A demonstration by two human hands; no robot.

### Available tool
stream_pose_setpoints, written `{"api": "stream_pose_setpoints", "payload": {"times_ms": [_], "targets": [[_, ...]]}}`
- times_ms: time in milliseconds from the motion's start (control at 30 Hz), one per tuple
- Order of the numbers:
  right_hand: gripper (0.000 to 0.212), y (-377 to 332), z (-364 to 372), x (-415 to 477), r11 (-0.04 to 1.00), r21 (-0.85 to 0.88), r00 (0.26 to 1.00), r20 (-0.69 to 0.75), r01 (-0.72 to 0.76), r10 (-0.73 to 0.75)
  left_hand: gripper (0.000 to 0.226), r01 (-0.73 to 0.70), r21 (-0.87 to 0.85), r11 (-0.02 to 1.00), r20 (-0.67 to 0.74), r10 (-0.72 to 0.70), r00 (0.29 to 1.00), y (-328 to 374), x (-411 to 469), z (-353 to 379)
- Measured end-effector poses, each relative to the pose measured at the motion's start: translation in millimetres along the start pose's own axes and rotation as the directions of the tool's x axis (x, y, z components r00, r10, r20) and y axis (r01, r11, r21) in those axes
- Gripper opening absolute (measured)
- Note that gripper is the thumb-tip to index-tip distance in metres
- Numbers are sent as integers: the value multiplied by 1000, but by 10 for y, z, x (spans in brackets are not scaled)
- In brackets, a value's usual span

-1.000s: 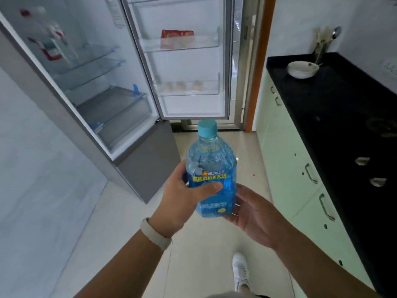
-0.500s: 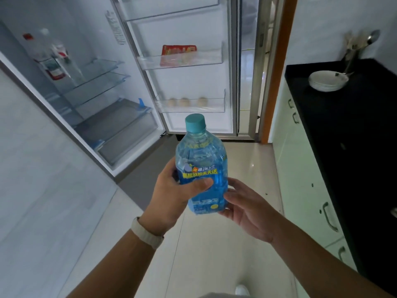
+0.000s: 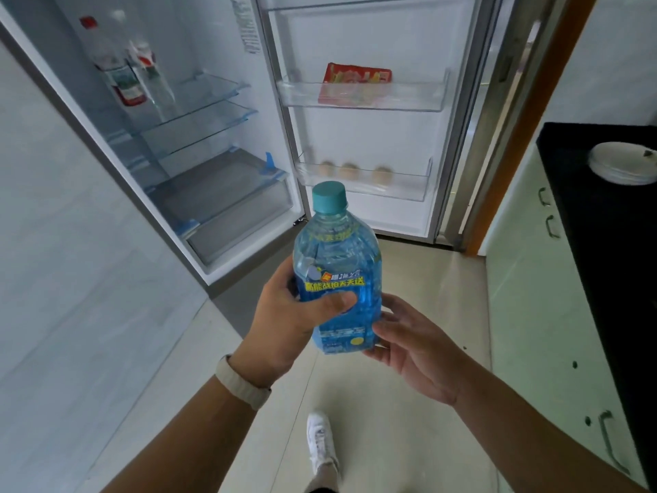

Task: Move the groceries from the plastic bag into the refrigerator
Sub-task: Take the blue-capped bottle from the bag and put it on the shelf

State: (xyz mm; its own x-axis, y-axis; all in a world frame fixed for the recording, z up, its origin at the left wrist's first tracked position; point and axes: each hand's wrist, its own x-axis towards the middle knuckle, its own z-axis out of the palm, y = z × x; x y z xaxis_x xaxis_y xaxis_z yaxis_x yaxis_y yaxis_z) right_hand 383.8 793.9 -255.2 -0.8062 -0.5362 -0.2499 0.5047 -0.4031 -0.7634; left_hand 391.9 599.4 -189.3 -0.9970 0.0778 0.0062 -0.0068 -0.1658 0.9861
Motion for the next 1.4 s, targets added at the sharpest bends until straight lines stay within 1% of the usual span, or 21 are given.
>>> {"api": "stream_pose_setpoints", "payload": {"times_ms": [167,267,400,533,667,833,933,1000,1133,1233,1400], "targets": [[88,-141,174,702,1000,-31,1000,-17,-1,1,61,-23,-26,999,10,24,1000,43,525,-495],[88,-253,337,1146,999,-49,1000,-26,7,-9,61,-42,-48,998,-9,41,999,135,867,-843],[90,-394,616,1743,992,-120,999,-25,32,-35,59,-49,-52,997,1,50,999,272,1276,-1326],[86,-467,847,2196,993,-105,999,-17,46,-48,65,-70,-79,994,-28,68,997,378,1577,-1730],[85,-499,985,2525,987,-157,1000,-7,21,-22,64,-81,-92,992,-42,77,996,436,1732,-1999],[73,-574,1098,2837,977,-211,998,68,14,0,61,-89,-117,989,-95,78,992,461,1884,-2247],[76,-587,1120,3022,978,-208,997,74,-1,17,63,-85,-106,991,-120,72,990,483,1963,-2351],[74,-602,1118,3153,977,-214,996,84,-11,30,63,-88,-83,993,-145,76,987,499,2032,-2399],[55,-681,1079,3444,980,-196,993,103,-30,51,63,-99,-44,994,-216,87,972,515,2233,-2475],[56,-769,1003,3748,981,-188,992,101,-52,72,63,-110,-27,994,-274,99,957,531,2435,-2511],[52,-1055,903,4330,969,-227,978,161,-96,135,66,-108,31,994,-393,112,913,559,2933,-2591]]}}
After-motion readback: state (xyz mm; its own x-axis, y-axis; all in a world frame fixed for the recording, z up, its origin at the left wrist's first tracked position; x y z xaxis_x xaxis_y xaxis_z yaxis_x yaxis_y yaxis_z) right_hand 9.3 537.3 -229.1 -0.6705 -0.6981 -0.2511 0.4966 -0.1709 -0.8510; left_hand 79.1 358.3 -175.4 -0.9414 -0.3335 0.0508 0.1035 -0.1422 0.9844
